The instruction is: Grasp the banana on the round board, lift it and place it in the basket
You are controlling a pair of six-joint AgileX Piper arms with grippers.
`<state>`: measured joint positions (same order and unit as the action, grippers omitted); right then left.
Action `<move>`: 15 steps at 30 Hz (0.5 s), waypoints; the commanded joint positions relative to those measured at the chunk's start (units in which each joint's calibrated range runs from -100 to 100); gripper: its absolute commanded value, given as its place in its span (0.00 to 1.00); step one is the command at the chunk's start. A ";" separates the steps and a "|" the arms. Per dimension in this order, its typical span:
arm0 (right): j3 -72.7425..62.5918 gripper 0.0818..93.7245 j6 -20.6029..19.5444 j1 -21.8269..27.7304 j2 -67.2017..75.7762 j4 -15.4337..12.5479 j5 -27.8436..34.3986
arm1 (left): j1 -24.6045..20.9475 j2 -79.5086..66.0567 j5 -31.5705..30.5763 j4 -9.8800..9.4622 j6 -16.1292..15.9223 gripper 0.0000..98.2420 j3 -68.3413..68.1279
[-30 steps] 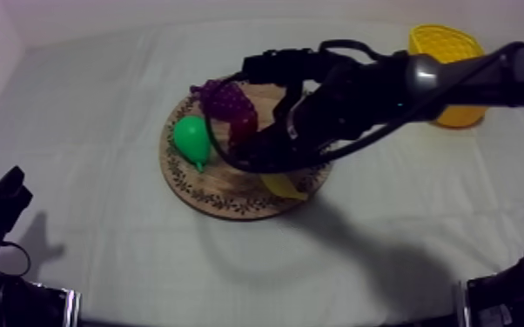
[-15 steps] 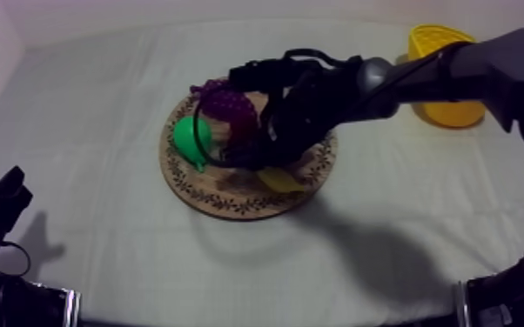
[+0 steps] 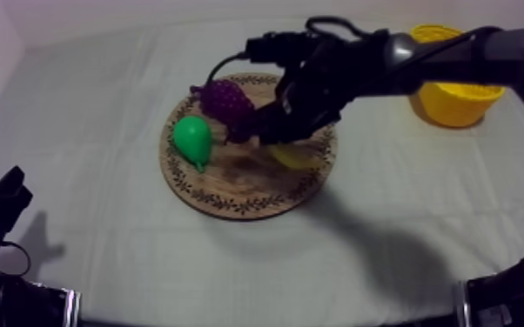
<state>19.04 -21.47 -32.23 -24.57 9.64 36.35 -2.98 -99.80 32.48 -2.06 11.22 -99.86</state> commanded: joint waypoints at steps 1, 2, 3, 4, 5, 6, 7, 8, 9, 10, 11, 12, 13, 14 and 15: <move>-0.64 0.09 0.35 0.88 2.66 -0.22 2.83 | -0.03 -0.03 0.02 -0.01 -0.01 0.00 -0.03; -0.94 0.09 0.53 1.39 3.71 -0.33 3.83 | -0.03 -0.03 0.02 -0.01 -0.01 0.00 -0.03; -1.15 0.09 0.59 1.94 4.72 -0.34 4.76 | -0.03 -0.03 0.02 -0.01 -0.01 0.00 -0.03; -1.30 0.09 0.55 2.53 5.68 -0.27 5.62 | -0.03 -0.03 0.02 -0.01 -0.01 0.00 -0.03; -1.40 0.10 0.52 3.17 6.59 -0.20 6.38 | -0.03 -0.03 0.02 -0.01 -0.01 0.00 -0.03; -1.48 0.10 0.51 3.85 7.42 -0.15 7.08 | -0.03 -0.03 0.02 -0.01 -0.01 0.00 -0.03; -1.56 0.10 0.51 4.60 8.21 -0.09 7.72 | -0.03 -0.03 0.02 -0.01 -0.01 0.00 -0.03; -1.62 0.10 0.50 5.45 8.97 -0.03 8.29 | -0.03 -0.03 0.02 -0.01 -0.01 0.00 -0.03; -1.69 0.10 0.50 6.38 9.65 0.01 8.76 | -0.03 -0.03 0.02 -0.01 -0.01 0.00 -0.03; -1.81 0.10 0.56 7.41 10.25 0.02 9.16 | -0.03 -0.03 0.02 -0.01 -0.01 0.00 -0.03; -2.00 0.10 0.70 8.54 10.80 -0.01 9.54 | -0.03 -0.03 0.02 -0.01 -0.01 0.00 -0.03; -2.22 0.10 0.86 9.77 11.24 -0.06 9.93 | -0.03 -0.03 0.02 -0.01 -0.01 0.00 -0.03; -2.52 0.10 1.00 11.02 11.60 -0.12 10.34 | -0.03 -0.03 0.02 -0.01 -0.01 0.00 -0.03; -2.82 0.11 1.14 12.35 11.87 -0.14 10.66 | -0.03 -0.03 0.02 -0.01 -0.01 0.00 -0.03; -3.14 0.11 1.39 13.77 12.09 -0.20 10.88 | -0.03 -0.03 0.02 -0.01 -0.01 0.00 -0.03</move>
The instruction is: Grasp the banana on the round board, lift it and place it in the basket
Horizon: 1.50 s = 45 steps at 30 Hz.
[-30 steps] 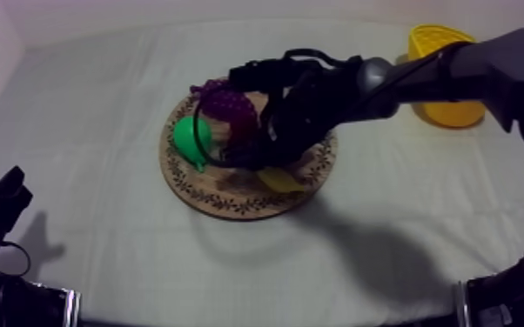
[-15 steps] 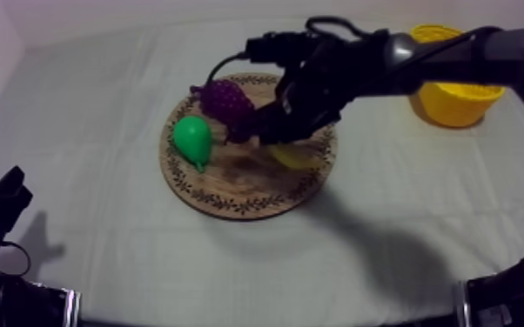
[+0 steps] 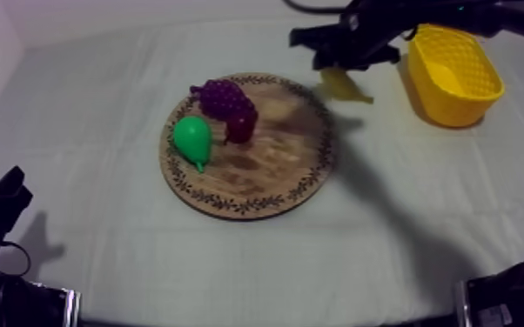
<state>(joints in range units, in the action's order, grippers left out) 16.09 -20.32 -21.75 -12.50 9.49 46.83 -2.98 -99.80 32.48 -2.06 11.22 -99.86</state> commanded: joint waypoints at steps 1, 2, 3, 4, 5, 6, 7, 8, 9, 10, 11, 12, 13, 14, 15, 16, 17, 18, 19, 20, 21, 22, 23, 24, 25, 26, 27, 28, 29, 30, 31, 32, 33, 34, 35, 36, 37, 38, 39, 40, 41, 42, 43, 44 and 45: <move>-0.54 0.11 0.55 4.74 0.20 -0.16 0.53 | -0.03 -0.03 0.02 -0.01 -0.01 0.00 -0.03; -0.92 0.11 0.82 6.19 0.32 -0.23 0.57 | -0.03 -0.03 0.02 -0.01 -0.01 0.00 -0.03; -1.29 0.11 1.05 7.62 0.41 -0.22 0.55 | -0.03 -0.03 0.02 -0.01 -0.01 0.00 -0.03; -1.74 0.11 1.34 9.03 0.42 -0.25 0.54 | -0.03 -0.03 0.02 -0.01 -0.01 0.00 -0.03; -2.26 0.10 1.67 10.42 0.38 -0.32 0.60 | -0.03 -0.03 0.02 -0.01 -0.01 0.00 -0.03; -2.83 0.10 2.04 11.77 0.30 -0.44 0.67 | -0.03 -0.03 0.02 -0.01 -0.01 0.00 -0.03; -3.45 0.10 2.47 13.11 0.14 -0.63 0.74 | -0.03 -0.03 0.02 -0.01 -0.01 0.00 -0.03; -4.06 0.10 2.93 14.40 -0.05 -0.80 0.79 | -0.03 -0.03 0.02 -0.01 -0.01 0.00 -0.03; -4.69 0.10 3.30 15.62 -0.28 -0.94 0.83 | -0.03 -0.03 0.02 -0.01 -0.01 0.00 -0.03; -5.29 0.10 3.68 16.81 -0.55 -1.07 0.83 | -0.03 -0.03 0.02 -0.01 -0.01 0.00 -0.03; -5.91 0.10 4.09 18.00 -0.84 -1.27 0.83 | -0.03 -0.03 0.02 -0.01 -0.01 0.00 -0.03; -6.48 0.10 4.51 19.12 -1.11 -1.49 0.81 | -0.03 -0.03 0.02 -0.01 -0.01 0.00 -0.03; -6.95 0.10 4.97 20.19 -1.38 -1.71 0.72 | -0.03 -0.03 0.02 -0.01 -0.01 0.00 -0.03; -7.37 0.10 5.38 21.19 -1.65 -1.91 0.63 | -0.03 -0.03 0.02 -0.01 -0.01 0.00 -0.03; -7.67 0.10 5.73 22.07 -1.91 -2.06 0.52 | -0.03 -0.03 0.02 -0.01 -0.01 0.00 -0.03; -7.81 0.09 6.00 22.80 -2.20 -2.08 0.40 | -0.03 -0.03 0.02 -0.01 -0.01 0.00 -0.03; -7.81 0.09 6.17 23.43 -2.47 -2.03 0.19 | -0.03 -0.03 0.02 -0.01 -0.01 0.00 -0.03; -7.61 0.09 6.29 23.96 -2.74 -1.93 -0.10 | -0.03 -0.03 0.02 -0.01 -0.01 0.00 -0.03; -7.30 0.09 6.29 24.40 -3.01 -1.74 -0.48 | -0.03 -0.03 0.02 -0.01 0.01 0.00 -0.03; -6.89 0.09 6.28 24.78 -3.30 -1.60 -0.88 | -0.03 -0.03 0.02 -0.01 0.02 0.00 -0.03; -6.40 0.09 6.30 25.09 -3.55 -1.48 -1.34 | -0.03 -0.03 0.02 -0.01 0.02 0.00 -0.03; -5.79 0.09 6.22 25.30 -3.80 -1.30 -1.82 | -0.03 -0.03 0.02 -0.01 0.03 0.00 -0.03; -5.09 0.09 6.10 25.46 -4.01 -1.10 -2.36 | -0.03 -0.03 0.02 -0.01 0.03 0.00 -0.03; -4.34 0.09 5.94 25.56 -4.22 -0.88 -2.93 | -0.03 -0.03 0.02 -0.01 0.04 0.00 -0.03; -3.61 0.10 5.72 25.64 -4.48 -0.63 -3.49 | -0.03 -0.03 0.02 -0.01 0.04 0.00 -0.03; -2.94 0.10 5.49 25.69 -4.76 -0.39 -4.08 | -0.03 -0.03 0.02 -0.01 0.04 0.00 -0.03; -2.30 0.10 5.26 25.73 -5.06 -0.19 -4.67 | -0.03 -0.03 0.02 -0.01 0.04 0.00 -0.03; -1.75 0.10 5.09 25.75 -5.39 -0.02 -5.27 | -0.03 -0.03 0.02 -0.01 0.04 0.00 -0.03; -1.30 0.10 4.94 25.77 -5.75 0.12 -5.83 | -0.03 -0.03 0.02 -0.01 0.04 0.00 -0.03; -0.95 0.10 4.83 25.78 -6.14 0.22 -6.33 | -0.03 -0.03 0.02 -0.01 0.04 0.00 -0.03; -0.71 0.10 4.73 25.79 -6.53 0.29 -6.82 | -0.03 -0.03 0.02 -0.01 0.04 0.00 -0.03; -0.57 0.10 4.68 25.84 -6.91 0.31 -7.23 | -0.03 -0.03 0.02 -0.01 0.04 0.00 -0.03; -0.58 0.10 4.74 25.88 -7.30 0.23 -7.55 | -0.03 -0.03 0.02 -0.01 0.04 0.00 -0.03; -0.71 0.11 4.80 25.95 -7.68 0.13 -7.77 | -0.03 -0.03 0.02 -0.01 0.04 0.00 -0.03; -0.94 0.11 4.92 26.02 -8.04 -0.02 -7.95 | -0.03 -0.03 0.02 -0.01 0.04 0.00 -0.03; -1.27 0.12 5.09 26.08 -8.40 -0.23 -8.10 | -0.03 -0.03 0.02 -0.01 0.04 0.00 -0.03; -1.66 0.13 5.23 26.13 -8.78 -0.41 -8.20 | -0.03 -0.03 0.02 -0.01 0.04 0.00 -0.03; -2.07 0.15 5.37 26.18 -9.14 -0.58 -8.27 | -0.03 -0.03 0.02 -0.01 0.04 0.00 -0.03; -2.53 0.17 5.48 26.20 -9.50 -0.69 -8.32 | -0.03 -0.03 0.02 -0.01 0.04 0.00 -0.03; -2.91 0.19 5.59 26.22 -9.83 -0.79 -8.36 | -0.03 -0.03 0.02 -0.01 0.04 0.00 -0.03; -3.31 0.21 5.71 26.22 -10.13 -0.89 -8.39 | -0.03 -0.03 0.02 -0.01 0.04 0.00 -0.03; -3.63 0.24 5.75 26.19 -10.40 -0.90 -8.45 | -0.03 -0.03 0.02 -0.01 0.04 0.00 -0.03; -3.92 0.26 5.71 26.14 -10.61 -0.86 -8.52 | -0.03 -0.03 0.02 -0.01 0.04 0.00 -0.03; -4.15 0.28 5.68 26.11 -10.78 -0.82 -8.62 | -0.03 -0.03 0.02 -0.01 0.04 0.00 -0.03; -4.38 0.30 5.62 26.04 -10.95 -0.75 -8.69 | -0.03 -0.03 0.02 -0.01 0.03 0.00 -0.03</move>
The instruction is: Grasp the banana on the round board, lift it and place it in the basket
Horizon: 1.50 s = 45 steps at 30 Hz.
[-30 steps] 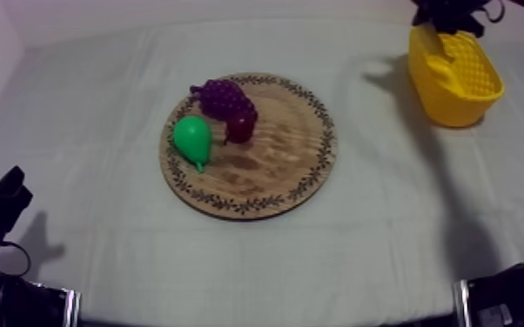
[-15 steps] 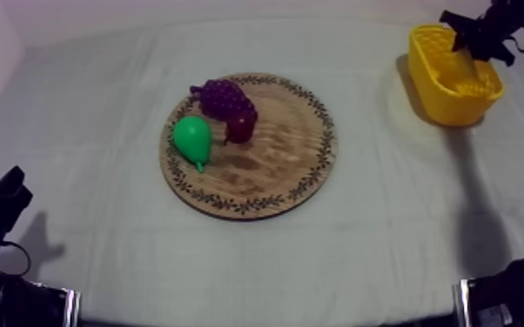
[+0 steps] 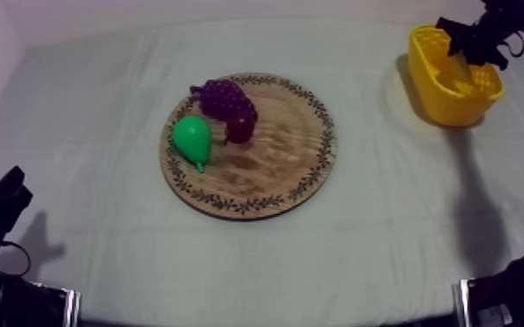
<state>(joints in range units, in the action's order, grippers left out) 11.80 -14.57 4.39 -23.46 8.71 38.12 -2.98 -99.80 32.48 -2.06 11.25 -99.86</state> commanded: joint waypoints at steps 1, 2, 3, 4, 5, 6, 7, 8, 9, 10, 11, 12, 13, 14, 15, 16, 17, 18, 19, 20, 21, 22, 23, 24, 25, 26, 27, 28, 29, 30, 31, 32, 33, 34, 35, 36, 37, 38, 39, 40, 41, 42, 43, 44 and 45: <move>-0.29 0.31 -0.26 -0.17 -0.11 0.17 -0.03 | -0.03 -0.03 0.02 -0.01 -0.02 0.00 -0.03; -0.46 0.32 -0.38 -0.22 -0.22 0.31 -0.06 | -0.03 -0.03 0.02 -0.01 -0.01 0.00 -0.03; -0.61 0.33 -0.50 -0.28 -0.30 0.46 -0.11 | -0.03 -0.03 0.02 -0.01 0.00 0.00 -0.03; -0.72 0.34 -0.66 -0.32 -0.35 0.60 -0.14 | -0.03 -0.03 0.02 -0.01 0.00 0.00 -0.03; -0.79 0.34 -0.76 -0.35 -0.39 0.70 -0.19 | -0.03 -0.03 0.02 -0.01 0.00 0.00 -0.03; -0.84 0.35 -0.77 -0.37 -0.39 0.74 -0.25 | -0.03 -0.03 0.02 -0.01 0.00 0.00 -0.03; -0.88 0.35 -0.85 -0.40 -0.36 0.84 -0.31 | -0.03 -0.03 0.02 -0.01 0.01 0.00 -0.03; -0.87 0.36 -0.95 -0.45 -0.32 0.96 -0.38 | -0.03 -0.03 0.02 -0.01 0.01 0.00 -0.03; -0.83 0.37 -1.02 -0.49 -0.27 1.06 -0.45 | -0.03 -0.03 0.02 -0.01 0.01 0.00 -0.03; -0.74 0.37 -1.08 -0.51 -0.18 1.14 -0.53 | -0.03 -0.03 0.02 -0.01 0.01 0.00 -0.03; -0.57 0.37 -1.17 -0.53 -0.01 1.21 -0.63 | -0.03 -0.03 0.02 -0.01 0.01 0.00 -0.03; -0.29 0.36 -1.29 -0.54 0.23 1.27 -0.80 | -0.03 -0.03 0.02 -0.01 0.01 0.00 -0.03; 0.11 0.34 -1.52 -0.50 0.58 1.39 -1.06 | -0.03 -0.03 0.02 -0.01 0.01 0.00 -0.03; 0.59 0.29 -1.76 -0.41 1.03 1.47 -1.41 | -0.03 -0.03 0.02 -0.01 0.01 0.00 -0.03; 1.22 0.24 -1.92 -0.27 1.60 1.50 -1.85 | -0.03 -0.03 0.02 -0.01 0.01 0.00 -0.03; 2.03 0.19 -2.23 -0.13 2.32 1.63 -2.40 | -0.03 -0.03 0.02 -0.01 -0.01 0.00 -0.03; 3.10 0.14 -2.81 -0.01 3.24 2.02 -3.05 | -0.03 -0.03 0.02 -0.01 -0.02 0.00 -0.03; 4.42 0.10 -3.55 0.15 4.34 2.59 -3.87 | -0.03 -0.03 0.02 -0.01 -0.01 0.00 -0.03; 5.94 0.07 -4.20 0.30 5.65 3.16 -4.71 | -0.03 -0.03 0.02 -0.01 0.00 0.00 -0.03; 7.63 0.05 -4.67 0.41 7.12 3.73 -5.54 | -0.03 -0.03 0.02 -0.01 -0.01 0.00 -0.03; 9.56 0.04 -5.07 0.48 8.76 4.40 -6.41 | -0.03 -0.03 0.02 -0.01 -0.02 0.00 -0.03; 11.70 0.03 -5.59 0.54 10.60 5.25 -7.24 | -0.03 -0.03 0.02 -0.01 -0.03 0.00 -0.03; 13.97 0.02 -5.95 0.60 12.60 6.01 -7.99 | -0.03 -0.03 0.02 -0.01 -0.03 0.00 -0.03; 16.33 0.01 -6.06 0.68 14.79 6.54 -8.63 | -0.03 -0.03 0.02 -0.01 -0.03 0.00 -0.03; 18.84 0.01 -5.83 0.84 17.16 6.75 -9.28 | -0.03 -0.03 0.02 -0.01 -0.04 0.00 -0.03; 21.44 0.01 -5.21 1.08 19.66 6.59 -9.95 | -0.03 -0.03 0.02 -0.01 -0.04 0.00 -0.03; 24.06 0.01 -4.13 1.37 22.31 6.00 -10.56 | -0.03 -0.03 0.02 -0.01 -0.02 0.00 -0.03; 26.62 0.01 -2.78 1.64 25.10 5.17 -11.02 | -0.03 -0.03 0.02 -0.01 -0.03 0.00 -0.03; 29.15 0.01 -1.30 1.94 27.97 4.24 -11.33 | -0.03 -0.03 0.02 -0.01 -0.03 0.00 -0.03; 31.72 0.00 0.19 2.29 30.92 3.28 -11.63 | -0.03 -0.03 0.02 -0.01 -0.02 0.00 -0.03; 34.36 0.00 1.84 2.67 33.93 2.14 -12.00 | -0.03 -0.03 0.02 -0.01 -0.01 0.00 -0.03; 37.13 0.00 3.66 3.10 37.00 0.87 -12.56 | -0.03 -0.03 0.02 -0.01 -0.01 0.00 -0.03; 40.05 0.00 5.52 3.56 40.10 -0.43 -13.36 | -0.03 -0.03 0.02 -0.01 -0.02 0.00 -0.03; 43.08 0.00 7.30 4.05 43.21 -1.69 -14.25 | -0.03 -0.03 0.02 -0.01 -0.02 0.00 -0.03; 46.18 0.00 9.07 4.46 46.35 -2.97 -15.20 | -0.03 -0.03 0.02 -0.01 -0.01 0.00 -0.03; 49.38 0.00 10.83 4.76 49.54 -4.24 -16.12 | -0.03 -0.03 0.02 -0.01 -0.02 0.00 -0.03; 52.55 0.00 12.56 5.00 52.77 -5.52 -16.92 | -0.03 -0.03 0.02 -0.01 -0.03 0.00 -0.03; 55.77 0.00 14.20 5.10 56.03 -6.70 -17.57 | -0.03 -0.03 0.02 -0.01 -0.02 0.00 -0.03; 59.06 0.00 15.62 5.05 59.27 -7.68 -18.19 | -0.03 -0.03 0.02 -0.01 -0.01 0.00 -0.03; 62.47 0.00 16.70 4.91 62.56 -8.42 -18.92 | -0.03 -0.03 0.02 -0.01 0.00 0.00 -0.03; 65.92 0.00 17.62 4.67 65.91 -9.07 -19.63 | -0.03 -0.03 0.02 -0.01 0.00 0.00 -0.03; 69.30 0.00 18.46 4.31 69.29 -9.66 -20.14 | -0.03 -0.03 0.02 -0.01 0.00 0.00 -0.03; 72.43 0.00 19.15 3.88 72.68 -10.13 -20.29 | -0.03 -0.03 0.02 -0.01 0.00 0.00 -0.03; 75.33 0.00 19.63 3.42 76.05 -10.43 -20.02 | -0.03 -0.03 0.02 -0.01 0.01 0.00 -0.03; 77.85 0.00 19.93 3.01 79.40 -10.58 -19.26 | -0.03 -0.03 0.02 -0.01 -0.01 0.00 -0.03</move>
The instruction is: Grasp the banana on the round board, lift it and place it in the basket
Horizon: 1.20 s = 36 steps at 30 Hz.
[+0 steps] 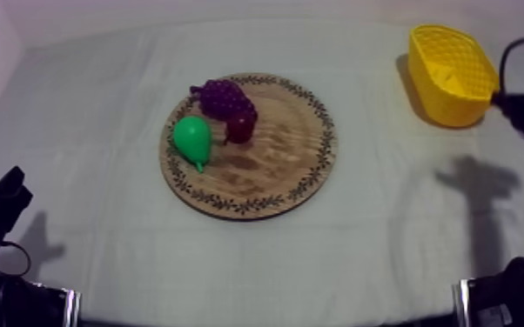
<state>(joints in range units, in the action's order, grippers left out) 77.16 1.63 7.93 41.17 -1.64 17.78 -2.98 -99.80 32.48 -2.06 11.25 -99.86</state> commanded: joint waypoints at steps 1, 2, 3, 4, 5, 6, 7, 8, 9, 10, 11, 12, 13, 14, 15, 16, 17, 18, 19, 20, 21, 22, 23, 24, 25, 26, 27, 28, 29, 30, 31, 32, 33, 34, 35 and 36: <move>14.60 0.00 3.95 -0.98 18.08 -0.33 2.29 | -0.03 -0.03 0.02 -0.01 -0.01 0.00 -0.03; 16.30 0.00 4.05 -1.44 21.26 -0.33 3.74 | -0.03 -0.03 0.02 -0.01 -0.02 0.00 -0.03; 17.70 0.00 4.01 -1.92 24.26 -0.23 5.27 | -0.03 -0.03 0.02 -0.01 -0.03 0.00 -0.03; 18.84 0.00 3.95 -2.37 27.09 -0.13 6.80 | -0.03 -0.03 0.02 -0.01 -0.03 0.00 -0.03; 19.77 0.00 3.93 -2.75 29.76 -0.13 8.30 | -0.03 -0.03 0.02 -0.01 -0.03 0.00 -0.03; 20.56 0.00 3.95 -3.02 32.29 -0.19 9.67 | -0.03 -0.03 0.02 -0.01 -0.03 0.00 -0.03; 21.11 0.00 4.09 -3.18 34.70 -0.31 11.11 | -0.03 -0.03 0.02 -0.01 -0.03 0.00 -0.03; 21.49 0.00 4.25 -3.23 37.00 -0.48 12.68 | -0.03 -0.03 0.02 -0.01 -0.04 0.00 -0.03; 21.76 0.00 4.46 -3.24 39.25 -0.69 14.30 | -0.03 -0.03 0.02 -0.01 -0.04 0.00 -0.03; 21.92 0.00 4.38 -3.25 41.33 -0.68 15.98 | -0.03 -0.03 0.02 -0.01 -0.04 0.00 -0.03; 21.93 0.00 4.26 -3.25 43.24 -0.67 17.58 | -0.03 -0.03 0.02 -0.01 -0.04 0.00 -0.03; 21.87 0.00 4.20 -3.21 44.91 -0.73 18.97 | -0.03 -0.03 0.02 -0.01 -0.04 0.00 -0.03; 21.79 0.00 4.13 -3.16 46.26 -0.77 19.97 | -0.03 -0.03 0.02 -0.01 -0.04 0.00 -0.03; 21.74 0.00 4.03 -3.12 47.33 -0.77 20.67 | -0.03 -0.03 0.02 -0.01 -0.04 0.00 -0.03; 21.70 0.00 3.87 -3.05 48.26 -0.72 21.13 | -0.03 -0.03 0.02 -0.01 -0.04 0.00 -0.03; 21.71 0.00 3.56 -2.86 49.11 -0.63 21.43 | -0.03 -0.03 0.02 -0.01 -0.04 0.00 -0.03; 21.71 0.00 3.08 -2.61 49.99 -0.48 21.67 | -0.03 -0.03 0.02 -0.01 -0.04 0.00 -0.03; 21.72 0.00 2.61 -2.39 50.86 -0.35 21.95 | -0.03 -0.03 0.02 -0.01 -0.04 0.00 -0.03; 21.69 0.00 2.21 -2.24 51.67 -0.23 22.25 | -0.03 -0.03 0.02 -0.01 -0.04 0.00 -0.03; 21.66 0.00 1.93 -2.18 52.39 -0.12 22.55 | -0.03 -0.03 0.02 -0.01 -0.04 0.00 -0.03; 21.65 0.00 1.79 -2.21 53.03 -0.03 22.79 | -0.03 -0.03 0.02 -0.01 -0.02 0.00 -0.03; 21.64 0.00 1.64 -2.25 53.49 0.02 22.96 | -0.03 -0.03 0.02 -0.01 -0.01 0.00 -0.03; 21.63 0.00 1.40 -2.21 53.82 0.06 23.07 | -0.03 -0.03 0.02 -0.01 -0.02 0.00 -0.03; 21.63 0.00 1.11 -2.09 54.05 0.09 23.15 | -0.03 -0.03 0.02 -0.01 -0.03 0.00 -0.03; 21.62 0.00 0.85 -1.91 54.21 0.11 23.24 | -0.03 -0.03 0.02 -0.01 -0.01 0.00 -0.03; 21.62 0.00 0.64 -1.77 54.32 0.12 23.29 | -0.03 -0.03 0.02 -0.01 -0.01 0.00 -0.03; 21.65 0.00 0.67 -1.64 54.40 0.13 23.24 | -0.03 -0.03 0.02 -0.01 0.00 0.00 -0.03; 21.87 0.00 1.09 -1.58 54.46 0.15 22.64 | -0.03 -0.03 0.02 -0.01 0.00 0.00 -0.03; 22.06 0.00 1.79 -1.53 54.50 0.18 21.74 | -0.03 -0.03 0.02 -0.01 0.01 0.00 -0.03; 22.19 0.00 2.69 -1.50 54.52 0.20 21.11 | -0.03 -0.03 0.02 -0.01 0.01 0.00 -0.03; 22.29 0.00 3.72 -1.48 54.54 0.22 20.67 | -0.03 -0.03 0.02 -0.01 0.01 0.00 -0.03; 22.35 0.00 4.76 -1.46 54.55 0.23 20.36 | -0.03 -0.03 0.02 -0.01 0.01 0.00 -0.03; 22.40 0.00 5.72 -1.45 54.56 0.23 20.14 | -0.03 -0.03 0.02 -0.01 0.01 0.00 -0.03; 22.43 0.00 6.57 -1.44 54.57 0.24 19.99 | -0.03 -0.03 0.02 -0.01 0.01 0.00 -0.03; 22.45 0.00 7.28 -1.44 54.57 0.24 19.88 | -0.03 -0.03 0.02 -0.01 0.01 0.00 -0.03; 22.47 0.00 7.85 -1.43 54.58 0.24 19.81 | -0.03 -0.03 0.02 -0.01 0.01 0.00 -0.03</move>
<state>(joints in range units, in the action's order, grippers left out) 99.55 7.43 6.46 95.71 -1.40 37.84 -2.98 -99.80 32.48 -2.06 11.24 -99.86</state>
